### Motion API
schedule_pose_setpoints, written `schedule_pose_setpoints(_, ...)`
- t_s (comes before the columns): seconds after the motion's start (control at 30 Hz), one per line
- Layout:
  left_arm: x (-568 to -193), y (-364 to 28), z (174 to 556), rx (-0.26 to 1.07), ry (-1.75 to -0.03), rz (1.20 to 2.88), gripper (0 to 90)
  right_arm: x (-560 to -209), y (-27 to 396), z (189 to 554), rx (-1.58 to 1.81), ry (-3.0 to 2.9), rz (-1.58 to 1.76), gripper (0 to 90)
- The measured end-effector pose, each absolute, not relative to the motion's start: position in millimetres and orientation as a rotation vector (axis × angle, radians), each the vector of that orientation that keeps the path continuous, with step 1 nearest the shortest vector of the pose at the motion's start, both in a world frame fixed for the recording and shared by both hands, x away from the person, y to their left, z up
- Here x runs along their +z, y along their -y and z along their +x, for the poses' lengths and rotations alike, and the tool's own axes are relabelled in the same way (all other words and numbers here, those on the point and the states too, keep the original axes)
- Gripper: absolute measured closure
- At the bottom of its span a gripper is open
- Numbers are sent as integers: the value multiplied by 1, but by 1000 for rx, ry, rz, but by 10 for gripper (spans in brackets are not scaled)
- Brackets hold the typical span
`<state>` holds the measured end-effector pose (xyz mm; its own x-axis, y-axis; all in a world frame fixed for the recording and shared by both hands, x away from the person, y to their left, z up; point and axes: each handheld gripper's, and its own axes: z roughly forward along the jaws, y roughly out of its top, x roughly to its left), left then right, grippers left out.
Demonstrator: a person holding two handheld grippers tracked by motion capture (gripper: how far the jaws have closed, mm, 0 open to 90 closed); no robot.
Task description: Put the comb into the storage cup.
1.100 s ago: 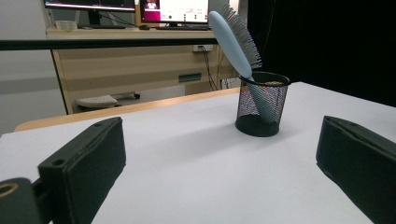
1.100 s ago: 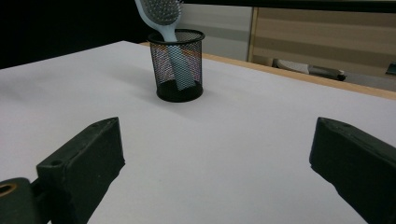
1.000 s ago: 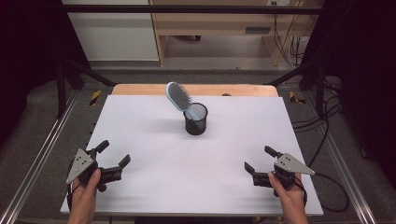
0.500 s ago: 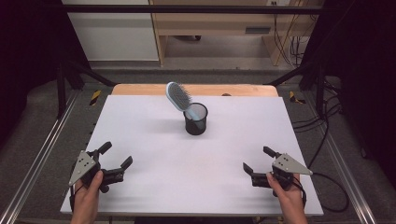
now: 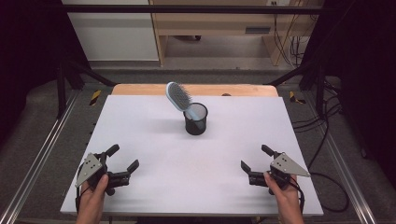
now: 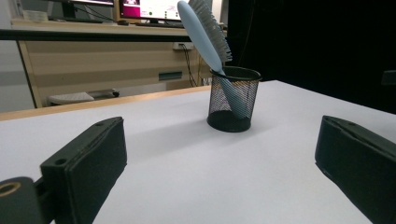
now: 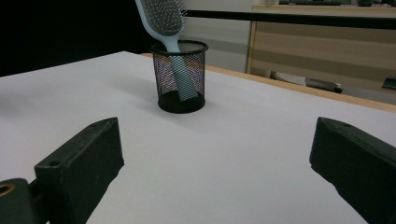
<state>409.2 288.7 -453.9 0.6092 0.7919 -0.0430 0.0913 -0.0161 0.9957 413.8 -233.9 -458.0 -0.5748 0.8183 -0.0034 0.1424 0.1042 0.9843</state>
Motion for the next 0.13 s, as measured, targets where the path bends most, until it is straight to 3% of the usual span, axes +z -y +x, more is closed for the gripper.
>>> schedule_pose_setpoints(0.13, -453, -288, 409, 672, -805, 1505, 18, -461, 230, 416, 1481, -1832, 944, 27)
